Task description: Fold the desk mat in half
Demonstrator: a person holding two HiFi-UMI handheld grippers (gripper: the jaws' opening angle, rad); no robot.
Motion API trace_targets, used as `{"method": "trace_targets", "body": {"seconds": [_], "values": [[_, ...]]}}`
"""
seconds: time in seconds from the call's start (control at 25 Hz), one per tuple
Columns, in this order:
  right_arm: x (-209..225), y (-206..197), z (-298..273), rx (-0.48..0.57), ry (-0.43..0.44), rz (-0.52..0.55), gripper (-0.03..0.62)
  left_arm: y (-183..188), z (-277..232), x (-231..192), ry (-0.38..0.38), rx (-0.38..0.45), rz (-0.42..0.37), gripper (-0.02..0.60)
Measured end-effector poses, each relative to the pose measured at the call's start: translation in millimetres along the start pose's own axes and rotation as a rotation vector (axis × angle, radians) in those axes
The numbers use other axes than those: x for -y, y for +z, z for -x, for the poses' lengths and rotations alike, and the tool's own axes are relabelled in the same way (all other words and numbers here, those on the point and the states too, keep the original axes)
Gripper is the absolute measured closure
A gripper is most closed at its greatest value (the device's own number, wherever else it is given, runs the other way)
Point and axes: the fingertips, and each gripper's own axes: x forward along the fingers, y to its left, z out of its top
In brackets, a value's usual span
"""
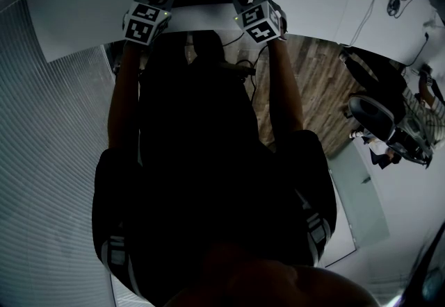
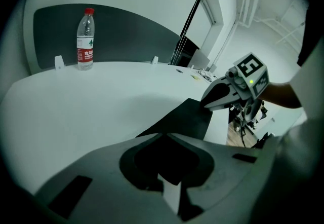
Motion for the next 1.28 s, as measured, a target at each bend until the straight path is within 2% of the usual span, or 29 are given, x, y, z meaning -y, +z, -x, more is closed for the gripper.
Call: {"method": "trace_targets", "body": {"seconds": [0.52, 0.8, 1.08, 1.28], "values": [[-1, -12, -13, -0.035, -0.004, 0.005, 0.562, 1, 13, 4, 0.008, 0.042, 0.001, 0.568], [11, -15, -16, -0.045, -0.02, -0.004, 0.562, -6, 7, 13, -0.017, 0.019, -0.004, 0.568], [11, -16, -17, -0.053, -0.02, 0.004, 0.562, -16, -2, 32, -0.073, -0.019, -0.04, 0.568], [12, -17, -18, -0.052, -0.02, -0.003, 0.562, -21, -13, 27, -0.059, -0.038, -0.026, 0.568]]}}
